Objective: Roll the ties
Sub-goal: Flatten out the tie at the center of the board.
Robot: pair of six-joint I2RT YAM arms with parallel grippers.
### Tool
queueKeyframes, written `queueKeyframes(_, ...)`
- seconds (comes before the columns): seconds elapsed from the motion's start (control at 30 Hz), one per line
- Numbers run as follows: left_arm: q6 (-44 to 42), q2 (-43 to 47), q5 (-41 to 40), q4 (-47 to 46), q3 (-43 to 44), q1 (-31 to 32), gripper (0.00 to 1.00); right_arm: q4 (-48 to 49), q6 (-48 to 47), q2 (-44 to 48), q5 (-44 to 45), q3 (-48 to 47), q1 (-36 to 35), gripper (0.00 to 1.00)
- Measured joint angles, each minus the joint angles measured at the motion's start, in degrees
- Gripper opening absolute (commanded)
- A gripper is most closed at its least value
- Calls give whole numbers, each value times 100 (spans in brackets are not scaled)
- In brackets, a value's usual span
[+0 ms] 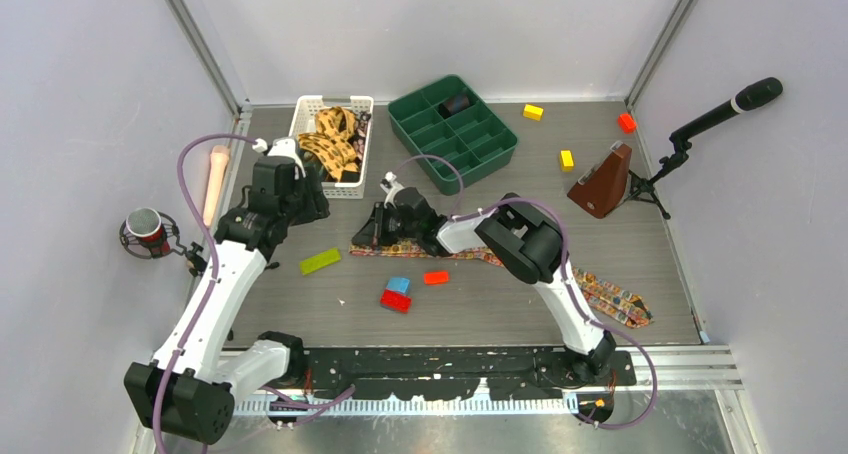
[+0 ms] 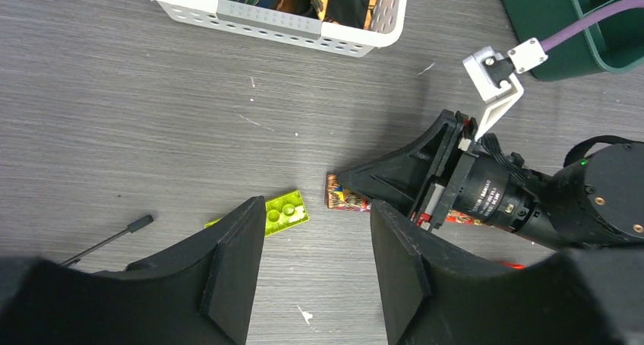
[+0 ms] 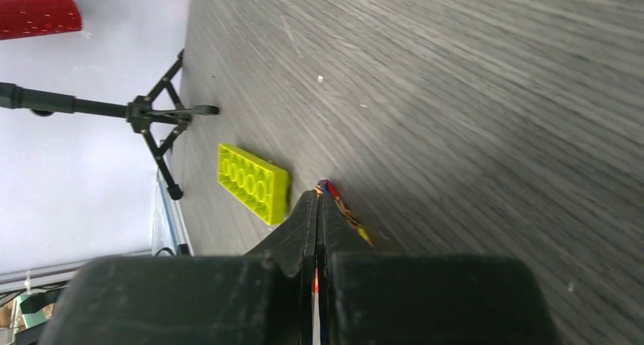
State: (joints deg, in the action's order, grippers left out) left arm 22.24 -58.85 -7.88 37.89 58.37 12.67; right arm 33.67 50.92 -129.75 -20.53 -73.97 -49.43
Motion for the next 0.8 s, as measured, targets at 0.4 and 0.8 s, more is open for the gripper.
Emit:
queueKeyframes(0.4,66,9,2,-122,-197,0,63,313,-35,-308,166,-129,-120,0)
queueKeyframes(0.8,570,-142,254,-691,-870,-66,62,17,-321,468,883,459,-160,2)
